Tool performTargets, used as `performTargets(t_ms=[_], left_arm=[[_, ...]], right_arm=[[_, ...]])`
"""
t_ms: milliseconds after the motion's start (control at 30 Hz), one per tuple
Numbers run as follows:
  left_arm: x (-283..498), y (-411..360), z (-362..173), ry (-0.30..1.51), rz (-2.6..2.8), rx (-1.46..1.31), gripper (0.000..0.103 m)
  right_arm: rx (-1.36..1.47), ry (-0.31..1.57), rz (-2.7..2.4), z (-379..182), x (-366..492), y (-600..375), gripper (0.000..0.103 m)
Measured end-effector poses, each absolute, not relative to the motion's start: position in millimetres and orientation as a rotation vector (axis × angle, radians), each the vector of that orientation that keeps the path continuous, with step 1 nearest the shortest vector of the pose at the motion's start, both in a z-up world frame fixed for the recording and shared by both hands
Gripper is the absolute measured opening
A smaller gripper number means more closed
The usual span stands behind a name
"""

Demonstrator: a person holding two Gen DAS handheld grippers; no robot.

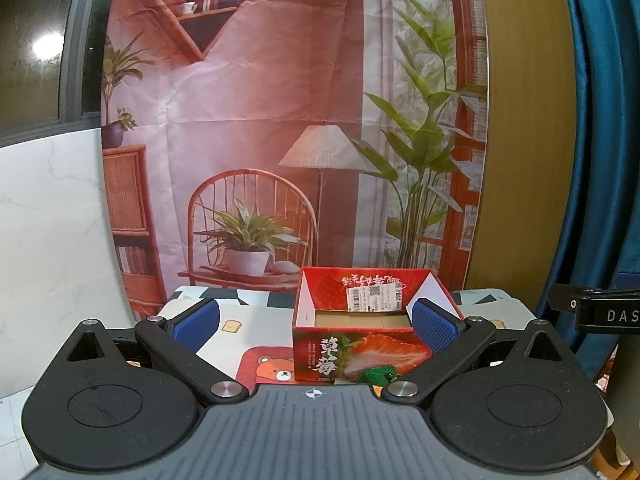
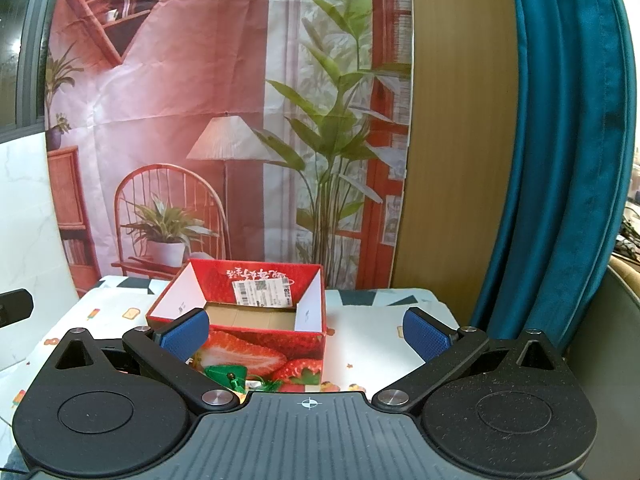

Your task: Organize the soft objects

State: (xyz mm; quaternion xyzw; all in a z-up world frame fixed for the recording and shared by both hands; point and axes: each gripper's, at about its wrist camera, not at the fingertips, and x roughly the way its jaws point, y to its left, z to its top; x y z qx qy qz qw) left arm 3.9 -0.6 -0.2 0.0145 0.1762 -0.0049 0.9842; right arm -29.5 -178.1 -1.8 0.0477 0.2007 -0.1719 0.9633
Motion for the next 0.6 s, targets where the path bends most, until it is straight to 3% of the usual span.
performTargets(t_ms=[600], left_arm=[[3.3,0.0,-2.0,0.353,-0.010,0.030,0.103]], right_arm=[[0.099,0.407,-0.346,-1.8,-30.5,-176.1,0.103]])
